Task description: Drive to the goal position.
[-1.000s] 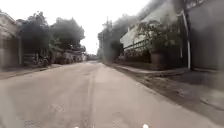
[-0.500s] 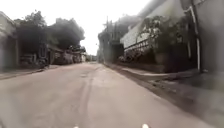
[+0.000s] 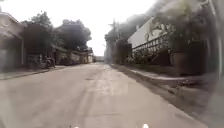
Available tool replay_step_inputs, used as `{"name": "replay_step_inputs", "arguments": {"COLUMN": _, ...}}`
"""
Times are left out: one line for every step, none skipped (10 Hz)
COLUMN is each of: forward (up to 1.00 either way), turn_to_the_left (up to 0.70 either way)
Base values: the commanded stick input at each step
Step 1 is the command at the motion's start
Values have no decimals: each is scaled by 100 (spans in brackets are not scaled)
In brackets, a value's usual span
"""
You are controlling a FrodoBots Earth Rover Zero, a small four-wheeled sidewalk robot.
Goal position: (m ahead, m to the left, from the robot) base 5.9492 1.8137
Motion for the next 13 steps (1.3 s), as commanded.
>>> {"name": "replay_step_inputs", "arguments": {"forward": 85, "turn_to_the_left": 0}}
{"name": "replay_step_inputs", "arguments": {"forward": 85, "turn_to_the_left": 0}}
{"name": "replay_step_inputs", "arguments": {"forward": 85, "turn_to_the_left": 0}}
{"name": "replay_step_inputs", "arguments": {"forward": 74, "turn_to_the_left": 11}}
{"name": "replay_step_inputs", "arguments": {"forward": 70, "turn_to_the_left": 9}}
{"name": "replay_step_inputs", "arguments": {"forward": 70, "turn_to_the_left": -33}}
{"name": "replay_step_inputs", "arguments": {"forward": 70, "turn_to_the_left": -31}}
{"name": "replay_step_inputs", "arguments": {"forward": 70, "turn_to_the_left": -9}}
{"name": "replay_step_inputs", "arguments": {"forward": 70, "turn_to_the_left": 8}}
{"name": "replay_step_inputs", "arguments": {"forward": 70, "turn_to_the_left": 0}}
{"name": "replay_step_inputs", "arguments": {"forward": 70, "turn_to_the_left": 0}}
{"name": "replay_step_inputs", "arguments": {"forward": 70, "turn_to_the_left": 0}}
{"name": "replay_step_inputs", "arguments": {"forward": 70, "turn_to_the_left": 0}}
